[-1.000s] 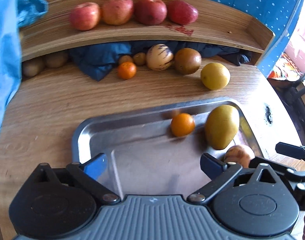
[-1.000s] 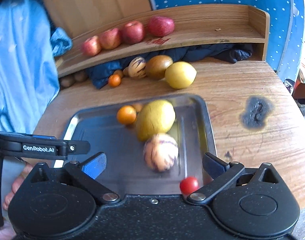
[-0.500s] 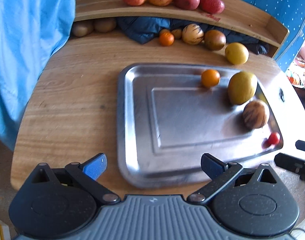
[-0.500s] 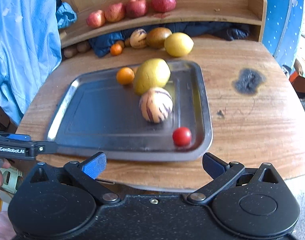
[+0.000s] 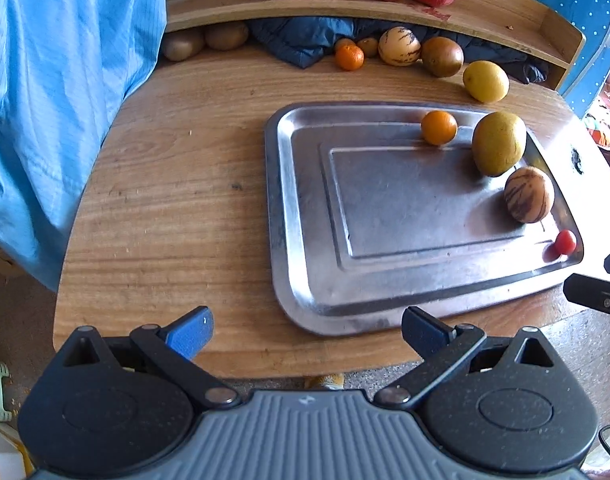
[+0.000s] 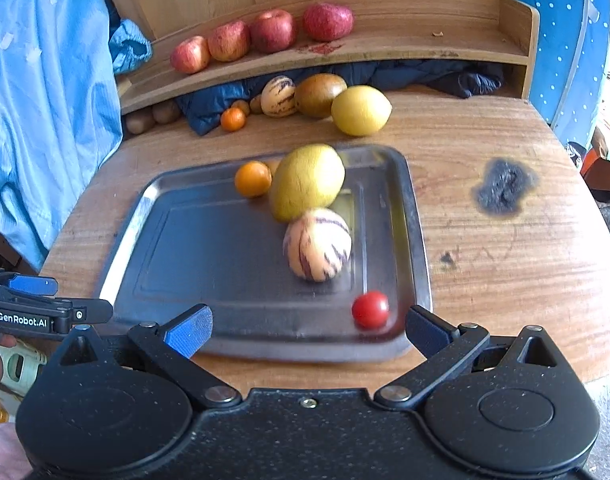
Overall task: Organize fruits
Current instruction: 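Grasp a tangerine with the left tool while the right tool grasps a lemon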
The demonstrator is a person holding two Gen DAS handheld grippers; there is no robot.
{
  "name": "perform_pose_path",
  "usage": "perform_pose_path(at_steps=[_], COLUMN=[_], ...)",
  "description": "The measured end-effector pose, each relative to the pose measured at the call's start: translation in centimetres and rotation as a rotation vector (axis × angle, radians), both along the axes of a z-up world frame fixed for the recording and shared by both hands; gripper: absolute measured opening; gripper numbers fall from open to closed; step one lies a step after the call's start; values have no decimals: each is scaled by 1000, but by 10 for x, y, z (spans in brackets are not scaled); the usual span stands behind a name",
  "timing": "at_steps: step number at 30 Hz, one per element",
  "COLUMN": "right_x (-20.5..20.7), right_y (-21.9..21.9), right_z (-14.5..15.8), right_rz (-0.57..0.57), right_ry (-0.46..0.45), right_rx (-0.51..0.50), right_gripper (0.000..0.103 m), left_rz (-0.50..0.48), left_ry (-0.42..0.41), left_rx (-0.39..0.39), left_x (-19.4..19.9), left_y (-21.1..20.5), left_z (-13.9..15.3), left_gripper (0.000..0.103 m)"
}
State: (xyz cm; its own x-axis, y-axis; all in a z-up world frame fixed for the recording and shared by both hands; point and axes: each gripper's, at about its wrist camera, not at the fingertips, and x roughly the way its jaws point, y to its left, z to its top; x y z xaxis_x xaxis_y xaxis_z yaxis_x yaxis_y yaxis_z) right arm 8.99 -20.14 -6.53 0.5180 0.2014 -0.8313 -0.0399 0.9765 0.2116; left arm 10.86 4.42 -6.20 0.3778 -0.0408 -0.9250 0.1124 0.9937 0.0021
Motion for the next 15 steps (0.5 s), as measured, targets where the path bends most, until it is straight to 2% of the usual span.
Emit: perform_pose_path(at_steps=[15], right_x=[65], right_y=[0], right_z=[8], right_rz=[-92], right_ry=[-71], right_rx=[-7], right_gripper=[102], left_rz=[-70], left_ry=[-50], left_rx=[20], left_x=[70], left_y=[-3], left_z=[19], left_gripper=[102])
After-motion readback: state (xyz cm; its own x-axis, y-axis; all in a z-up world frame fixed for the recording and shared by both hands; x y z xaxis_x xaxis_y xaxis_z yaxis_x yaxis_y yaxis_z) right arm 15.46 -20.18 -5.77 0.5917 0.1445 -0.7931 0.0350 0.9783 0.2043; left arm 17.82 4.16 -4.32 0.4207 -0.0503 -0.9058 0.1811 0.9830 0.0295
